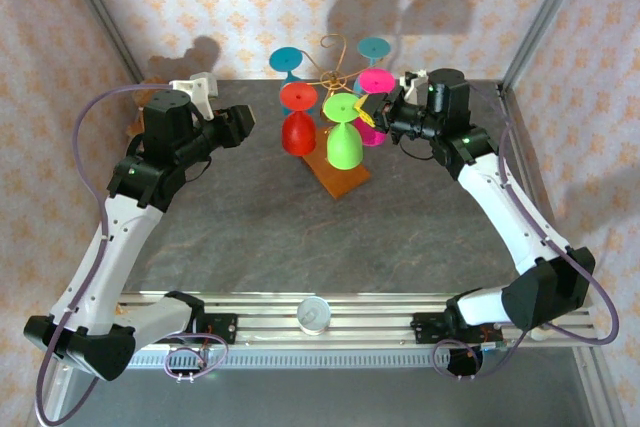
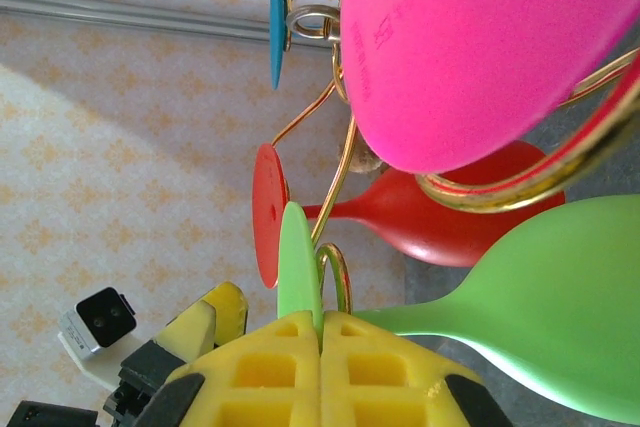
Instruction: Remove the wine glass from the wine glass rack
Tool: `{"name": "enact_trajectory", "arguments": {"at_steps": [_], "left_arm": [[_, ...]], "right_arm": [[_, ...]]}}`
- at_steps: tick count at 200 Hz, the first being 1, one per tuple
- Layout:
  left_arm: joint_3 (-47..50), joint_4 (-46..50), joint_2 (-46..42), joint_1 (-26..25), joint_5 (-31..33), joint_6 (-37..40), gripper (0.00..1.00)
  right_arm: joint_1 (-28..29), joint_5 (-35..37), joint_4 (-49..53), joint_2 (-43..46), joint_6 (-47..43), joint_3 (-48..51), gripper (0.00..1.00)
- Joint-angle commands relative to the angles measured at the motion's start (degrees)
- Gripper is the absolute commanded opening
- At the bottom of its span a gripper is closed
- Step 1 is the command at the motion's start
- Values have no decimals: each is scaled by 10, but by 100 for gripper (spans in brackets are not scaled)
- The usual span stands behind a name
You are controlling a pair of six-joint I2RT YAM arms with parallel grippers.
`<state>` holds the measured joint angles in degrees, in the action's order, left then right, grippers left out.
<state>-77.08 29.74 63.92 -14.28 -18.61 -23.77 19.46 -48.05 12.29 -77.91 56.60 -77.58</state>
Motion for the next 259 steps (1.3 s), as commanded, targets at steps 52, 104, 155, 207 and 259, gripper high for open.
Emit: {"name": "enact_trajectory", "arguments": {"at_steps": [52, 104, 155, 207, 259], "left_arm": [[1, -7, -23, -3, 11, -3, 46], [5, -7, -27, -3, 14, -3, 46], [9, -11, -26, -3, 15, -7, 46], [10, -12, -26, -3, 20, -6, 46], [11, -13, -27, -3, 22, -4, 46]], "right_arm": [[3, -12, -22, 34, 7, -27, 0], [4, -5, 1, 31, -2, -29, 0], [17, 1, 20, 15, -17, -50, 0], [21, 11, 40, -1, -34, -65, 0], [25, 12, 54, -23, -43, -83, 0]]}}
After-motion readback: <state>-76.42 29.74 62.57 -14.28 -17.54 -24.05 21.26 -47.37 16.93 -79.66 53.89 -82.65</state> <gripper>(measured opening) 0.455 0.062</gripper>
